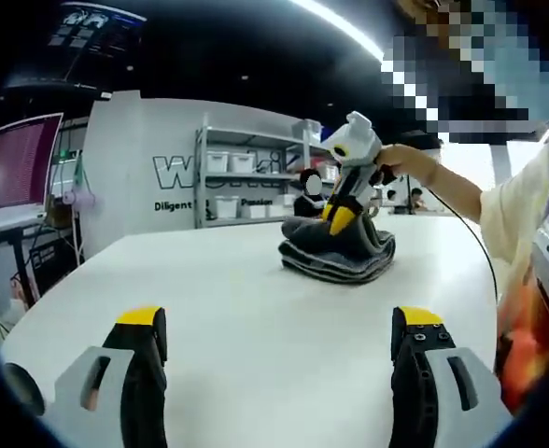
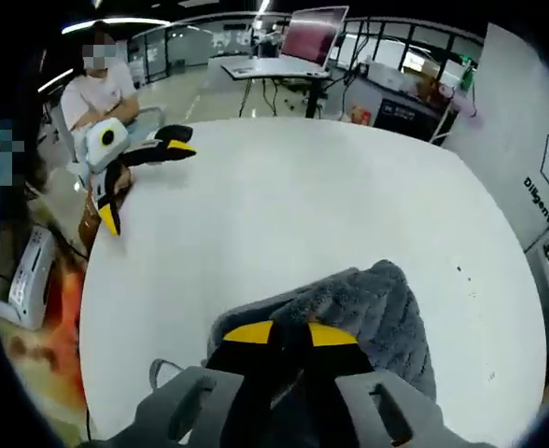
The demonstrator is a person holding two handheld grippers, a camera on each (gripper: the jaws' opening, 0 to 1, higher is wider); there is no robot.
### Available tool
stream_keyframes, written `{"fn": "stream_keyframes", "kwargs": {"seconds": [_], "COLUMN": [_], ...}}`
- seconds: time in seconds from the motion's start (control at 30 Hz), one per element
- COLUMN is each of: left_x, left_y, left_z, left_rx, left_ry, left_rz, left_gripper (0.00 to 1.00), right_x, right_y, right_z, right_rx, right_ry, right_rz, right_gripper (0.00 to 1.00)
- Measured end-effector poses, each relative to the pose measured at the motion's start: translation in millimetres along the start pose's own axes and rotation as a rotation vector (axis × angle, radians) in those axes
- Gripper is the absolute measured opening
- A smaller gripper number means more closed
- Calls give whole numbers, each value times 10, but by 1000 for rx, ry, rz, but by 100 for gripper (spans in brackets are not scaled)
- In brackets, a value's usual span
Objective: Fold the towel on the table until its edges align and the towel forms a compact rectangular stack.
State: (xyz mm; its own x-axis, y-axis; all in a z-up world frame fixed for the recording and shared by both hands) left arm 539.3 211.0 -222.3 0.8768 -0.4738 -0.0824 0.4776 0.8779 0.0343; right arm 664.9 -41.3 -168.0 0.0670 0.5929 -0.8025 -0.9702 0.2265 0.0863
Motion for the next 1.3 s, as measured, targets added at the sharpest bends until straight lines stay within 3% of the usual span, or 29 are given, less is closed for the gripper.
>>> {"fn": "stream_keyframes", "kwargs": {"seconds": [0.23,0.47,0.63,0.83,1.03,1.3], "left_x": [-6,-9,-12,-9,-6,0], "left_y": [8,15,16,25,29,37], "left_z": [-2,-5,-6,-9,-13,-25], "left_rx": [0,-1,-3,-5,-8,-17], "left_ry": [4,10,12,17,22,34], "left_rz": [2,4,4,5,6,7], "left_gripper": [99,99,99,99,99,99], "right_x": [-5,-82,-147,-285,-511,-817], "right_y": [26,166,255,321,366,493], "right_z": [-6,57,46,-86,-301,-656], "right_rx": [49,33,35,40,58,87], "right_ry": [-56,-125,-160,-161,-188,-258], "right_rz": [41,44,46,-24,-116,-214], "right_gripper": [21,55,67,88,98,99]}}
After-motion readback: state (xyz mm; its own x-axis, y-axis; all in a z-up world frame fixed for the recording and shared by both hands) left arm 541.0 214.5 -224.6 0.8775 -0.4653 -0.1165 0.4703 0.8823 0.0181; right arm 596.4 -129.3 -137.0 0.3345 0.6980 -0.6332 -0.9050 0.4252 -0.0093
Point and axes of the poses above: the point that each gripper's makers call its tool centre point, and the gripper's own axes: x roughly forward along the fingers, y roughly to its left, z roughly out of its top, the point moved 6 cm from there along -x, roughly backward along the fingers, and after that the axes turned 11 degrees about z, right-handed, at the moved point
